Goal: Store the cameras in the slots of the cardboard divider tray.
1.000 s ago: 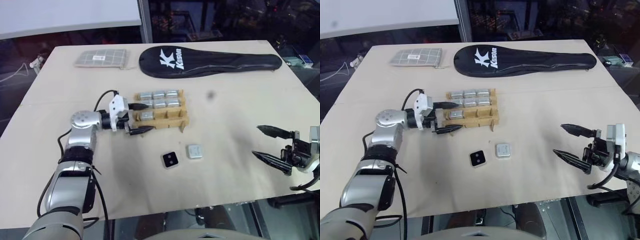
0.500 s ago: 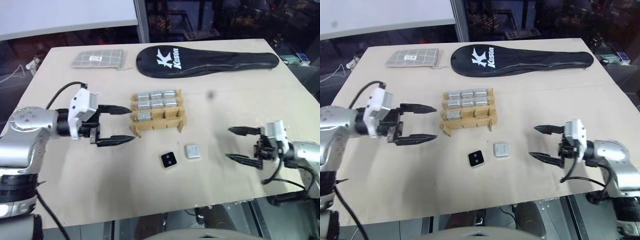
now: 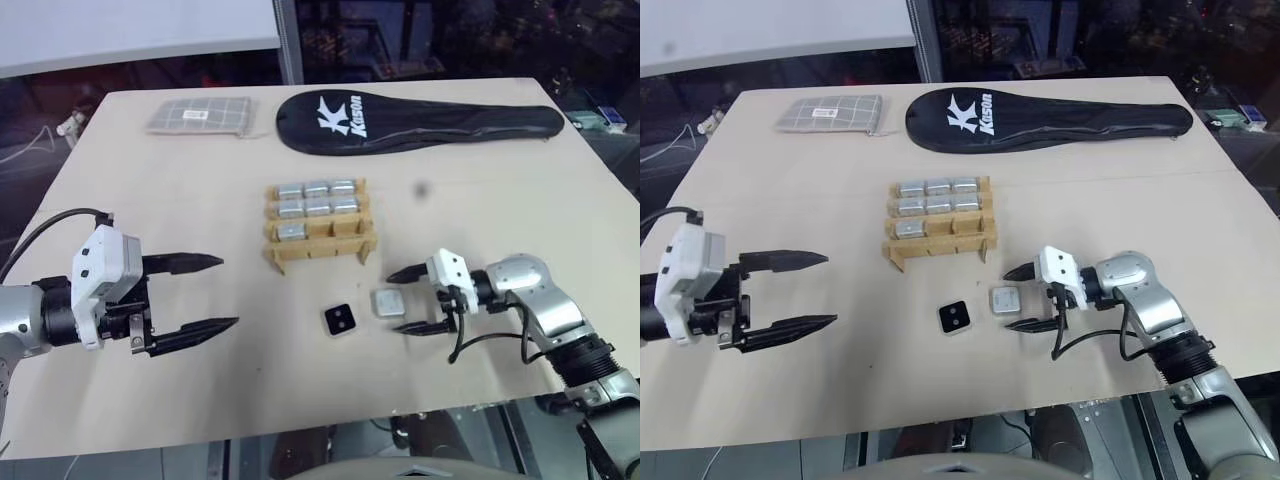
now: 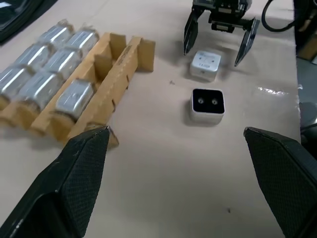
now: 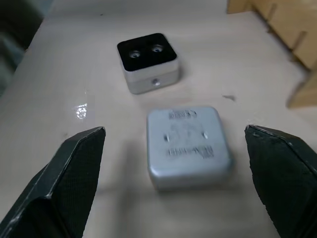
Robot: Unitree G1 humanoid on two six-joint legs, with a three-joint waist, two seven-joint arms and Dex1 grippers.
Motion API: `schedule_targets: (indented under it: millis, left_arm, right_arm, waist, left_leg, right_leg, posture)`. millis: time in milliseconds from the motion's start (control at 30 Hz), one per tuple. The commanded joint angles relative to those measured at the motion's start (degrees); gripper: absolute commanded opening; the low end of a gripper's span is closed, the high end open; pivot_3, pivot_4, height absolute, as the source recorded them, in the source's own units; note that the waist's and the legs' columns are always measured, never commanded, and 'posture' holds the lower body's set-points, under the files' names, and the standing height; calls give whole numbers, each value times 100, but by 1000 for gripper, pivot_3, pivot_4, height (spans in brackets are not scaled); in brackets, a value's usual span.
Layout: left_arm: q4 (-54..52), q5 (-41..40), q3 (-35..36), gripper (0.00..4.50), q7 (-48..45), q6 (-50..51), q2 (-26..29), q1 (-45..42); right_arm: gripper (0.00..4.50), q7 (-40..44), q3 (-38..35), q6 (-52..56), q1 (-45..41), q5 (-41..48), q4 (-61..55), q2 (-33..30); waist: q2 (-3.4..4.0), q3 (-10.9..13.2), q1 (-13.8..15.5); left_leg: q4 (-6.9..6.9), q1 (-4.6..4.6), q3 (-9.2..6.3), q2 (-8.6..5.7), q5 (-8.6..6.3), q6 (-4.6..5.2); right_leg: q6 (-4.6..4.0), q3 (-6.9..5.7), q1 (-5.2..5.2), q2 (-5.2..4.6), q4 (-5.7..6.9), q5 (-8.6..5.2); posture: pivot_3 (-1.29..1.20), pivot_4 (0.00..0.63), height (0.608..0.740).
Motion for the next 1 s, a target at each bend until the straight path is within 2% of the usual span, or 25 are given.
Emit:
schedule_targets:
  millis: [33, 133, 167, 233, 267, 467, 600, 800, 1000]
  left_arm:
    - [-232, -162, 345, 4500, 65, 37, 37, 82]
    - [-209, -218, 320, 4500, 110, 38, 64, 39]
    - [-198, -243, 293, 4500, 127, 44, 67, 20]
    - [-163, -269, 203, 4500, 155, 34, 64, -2]
    - [-141, -275, 175, 4500, 163, 27, 68, -11]
    - [-135, -782, -427, 4500, 835, 319, -330, -536]
    - [-165, -1182, -1397, 4500, 1779, 936, -810, -1207]
    - [-18, -1698, -2332, 4500, 2444, 1501, -1383, -2110]
    - [272, -2005, -2561, 4500, 2719, 1650, -1711, -2507]
  right_arm:
    - [4241, 40, 56, 276, -133, -57, -4, -32]
    - [3239, -2, 39, 479, -118, -9, -44, -11]
    - [2572, -3, 29, 568, -107, 34, -99, -6]
    - [2010, 13, 37, 552, -55, 5, -177, -56]
    - [1930, 17, 41, 546, -45, -8, -196, -68]
    - [1930, -355, -249, 291, -119, 4, -489, -37]
    - [1930, -934, -333, -954, -596, -517, -427, 195]
    - [1930, -1689, -57, -2983, -1372, -1568, 59, 501]
    - [1930, -2381, 211, -4534, -1785, -2365, 477, 750]
  waist:
    - [-1, -1, 10]
    - [1, 0, 1]
    - [0, 0, -2]
    - [1, 0, -5]
    - [1, 0, -5]
    - [0, 0, 2]
    - [1, 1, -13]
    - [0, 0, -19]
    - [-1, 1, -21]
  left_leg:
    - [0, -1, 1, -2, 0, 0]
    - [-1, -3, 1, -5, 0, 0]
    - [-1, -3, 1, -8, 0, 0]
    - [-1, -2, 1, -9, 0, 0]
    - [-2, -1, 1, -10, 0, 0]
    - [-1, -2, 0, -11, 0, 0]
    - [0, -1, -3, -14, 0, 0]
    - [-1, -4, -5, -15, 1, -3]
    - [-2, -6, -7, -16, 14, -26]
  right_leg:
    - [-6, -3, 1, 0, 0, 3]
    - [-9, -5, 0, 0, 0, 5]
    - [-9, -5, -1, 0, 0, 5]
    - [-9, -5, 0, 0, 0, 5]
    - [-9, -5, 0, 0, 0, 5]
    - [-9, -4, 1, -1, 0, 5]
    - [-8, -1, 1, 0, 2, 7]
    - [10, -3, 0, 5, 5, 24]
    - [7, 1, -1, 2, 1, 24]
  posture:
    - [0, 150, 740]
    - [0, 150, 740]
    - [0, 150, 740]
    - [0, 150, 740]
    - [0, 150, 740]
    - [0, 150, 740]
    - [0, 150, 740]
    - [0, 150, 740]
    - [0, 150, 740]
